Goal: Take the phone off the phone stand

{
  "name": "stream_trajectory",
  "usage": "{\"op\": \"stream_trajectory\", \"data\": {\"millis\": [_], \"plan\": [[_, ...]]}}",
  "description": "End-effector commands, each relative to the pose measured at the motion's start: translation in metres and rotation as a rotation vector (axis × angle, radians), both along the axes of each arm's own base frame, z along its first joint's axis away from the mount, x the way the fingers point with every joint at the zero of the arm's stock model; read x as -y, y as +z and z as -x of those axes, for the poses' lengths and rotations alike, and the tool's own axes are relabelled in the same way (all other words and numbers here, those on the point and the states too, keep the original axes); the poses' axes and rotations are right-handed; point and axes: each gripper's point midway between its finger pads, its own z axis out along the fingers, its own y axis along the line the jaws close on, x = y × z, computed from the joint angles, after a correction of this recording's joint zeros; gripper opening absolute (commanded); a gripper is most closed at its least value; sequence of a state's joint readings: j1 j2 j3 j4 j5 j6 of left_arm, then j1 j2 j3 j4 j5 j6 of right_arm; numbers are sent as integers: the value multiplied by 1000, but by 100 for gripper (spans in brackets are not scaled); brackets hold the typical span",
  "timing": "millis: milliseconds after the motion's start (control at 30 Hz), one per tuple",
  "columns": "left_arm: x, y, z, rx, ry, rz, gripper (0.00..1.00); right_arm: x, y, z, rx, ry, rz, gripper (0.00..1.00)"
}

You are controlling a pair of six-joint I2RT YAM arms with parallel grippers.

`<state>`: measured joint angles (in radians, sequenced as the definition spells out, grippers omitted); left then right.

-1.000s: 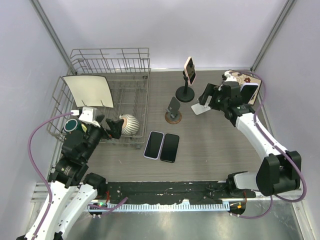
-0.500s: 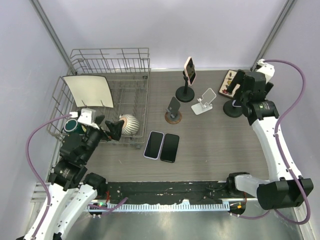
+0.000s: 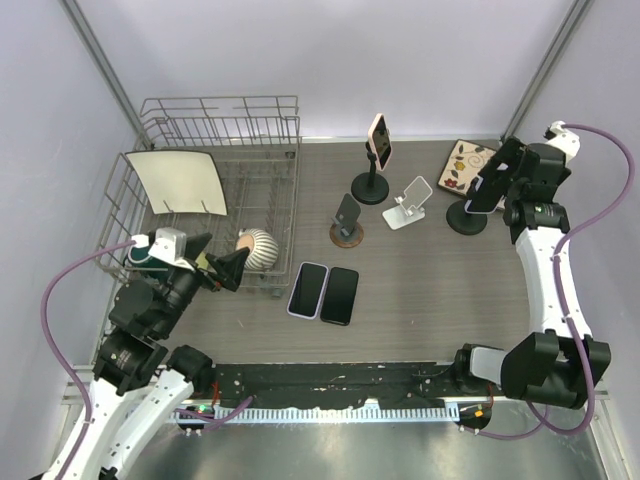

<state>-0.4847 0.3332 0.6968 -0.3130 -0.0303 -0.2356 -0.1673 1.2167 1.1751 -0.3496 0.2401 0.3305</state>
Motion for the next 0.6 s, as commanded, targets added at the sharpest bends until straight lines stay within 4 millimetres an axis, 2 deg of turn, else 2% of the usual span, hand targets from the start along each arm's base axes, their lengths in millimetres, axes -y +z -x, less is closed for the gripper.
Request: {"op": "stream_trajectory", "data": {"millis": [0, 133, 233, 267, 500, 567], "plan": [[0, 10, 3, 39, -6, 25, 100, -16, 24, -25, 147, 170, 9, 97], [3, 9, 5, 40, -20, 23, 100, -14, 17, -31, 142, 232, 121, 96], [3, 10, 8, 45, -27, 26, 100, -6, 0, -30, 119, 227, 174, 97], [4, 11, 8, 48, -30, 28, 100, -3, 4, -32, 135, 227, 205, 97], [5, 12, 11, 53, -41, 31, 100, 8, -9, -34, 115, 234, 272, 97], [5, 12, 11, 55, -44, 30, 100, 2, -10, -37, 120, 278, 266, 97]]}}
